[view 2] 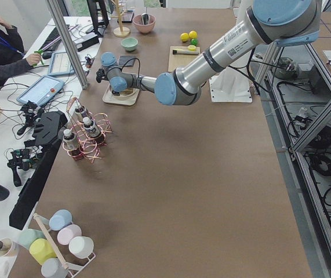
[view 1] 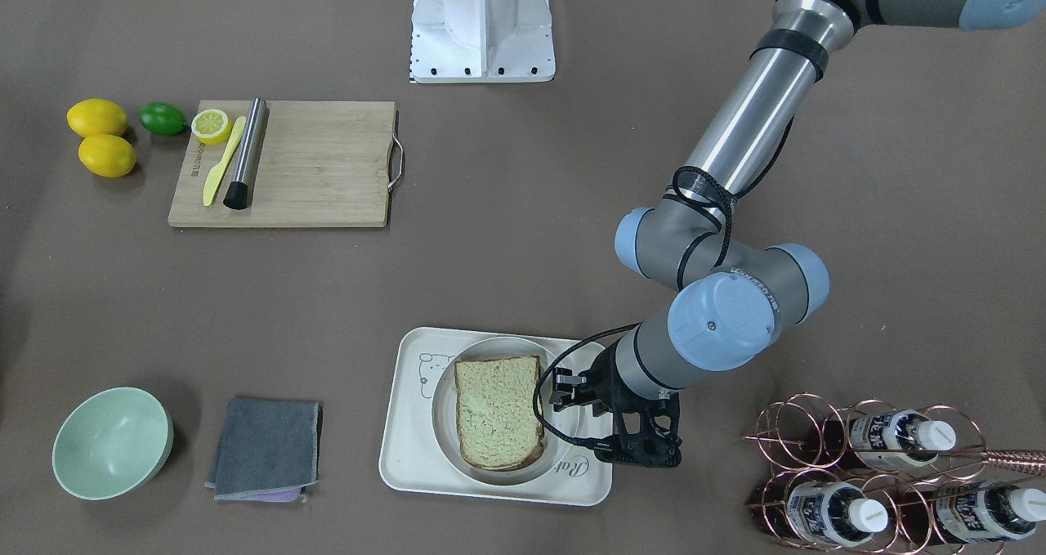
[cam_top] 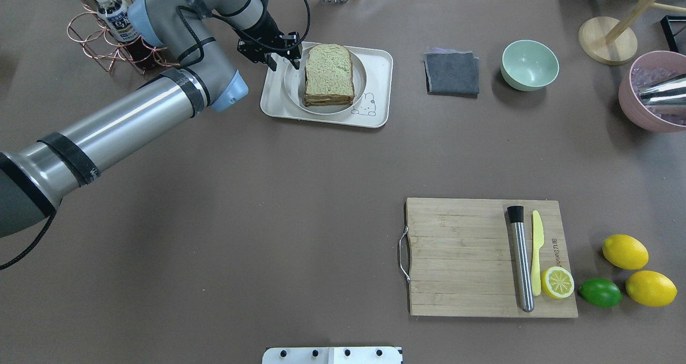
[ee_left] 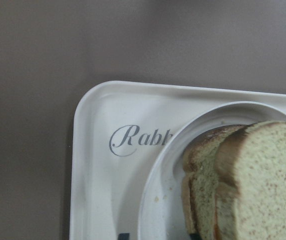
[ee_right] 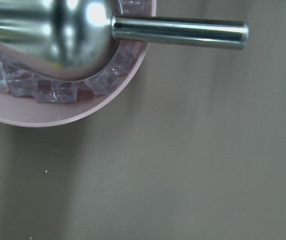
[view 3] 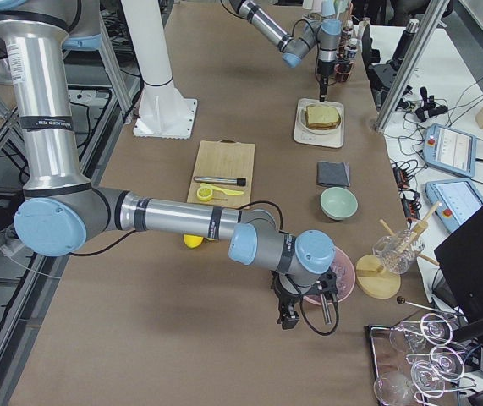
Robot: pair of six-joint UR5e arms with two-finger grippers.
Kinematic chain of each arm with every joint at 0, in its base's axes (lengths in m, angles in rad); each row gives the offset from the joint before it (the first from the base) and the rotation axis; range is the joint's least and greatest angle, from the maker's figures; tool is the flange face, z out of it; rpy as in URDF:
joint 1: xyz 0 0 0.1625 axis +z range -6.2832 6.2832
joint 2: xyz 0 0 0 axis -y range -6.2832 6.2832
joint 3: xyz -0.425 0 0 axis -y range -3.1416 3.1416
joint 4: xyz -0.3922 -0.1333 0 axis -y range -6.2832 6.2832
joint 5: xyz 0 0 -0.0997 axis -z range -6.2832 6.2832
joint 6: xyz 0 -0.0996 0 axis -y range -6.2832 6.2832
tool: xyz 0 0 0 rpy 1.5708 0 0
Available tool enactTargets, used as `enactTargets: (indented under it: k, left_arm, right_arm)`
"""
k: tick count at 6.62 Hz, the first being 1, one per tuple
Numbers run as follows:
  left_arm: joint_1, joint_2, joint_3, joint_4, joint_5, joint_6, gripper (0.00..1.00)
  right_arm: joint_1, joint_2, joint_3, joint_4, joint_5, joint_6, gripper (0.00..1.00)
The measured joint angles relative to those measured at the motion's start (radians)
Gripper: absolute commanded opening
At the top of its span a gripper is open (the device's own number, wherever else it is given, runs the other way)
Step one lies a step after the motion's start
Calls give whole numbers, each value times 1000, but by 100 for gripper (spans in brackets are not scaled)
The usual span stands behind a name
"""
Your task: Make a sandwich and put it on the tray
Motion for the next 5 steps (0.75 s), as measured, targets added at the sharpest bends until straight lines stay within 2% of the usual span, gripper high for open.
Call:
enactTargets:
  k: [1, 2, 4, 5]
  left_arm:
    - [-9, 39, -68, 10, -4, -6, 99]
    - [-18, 121, -209, 59, -8, -9, 99]
    - [-30, 339, -581, 217, -10, -7, 99]
    - [-46, 440, -736, 273, -11, -2, 99]
  right_arm:
    - [0, -1, -1, 0, 0, 0, 100]
    - [0, 0, -1, 0, 1, 0, 100]
    - [0, 1, 2, 1, 1, -1, 100]
    - [0, 1, 5, 1, 1, -1, 100]
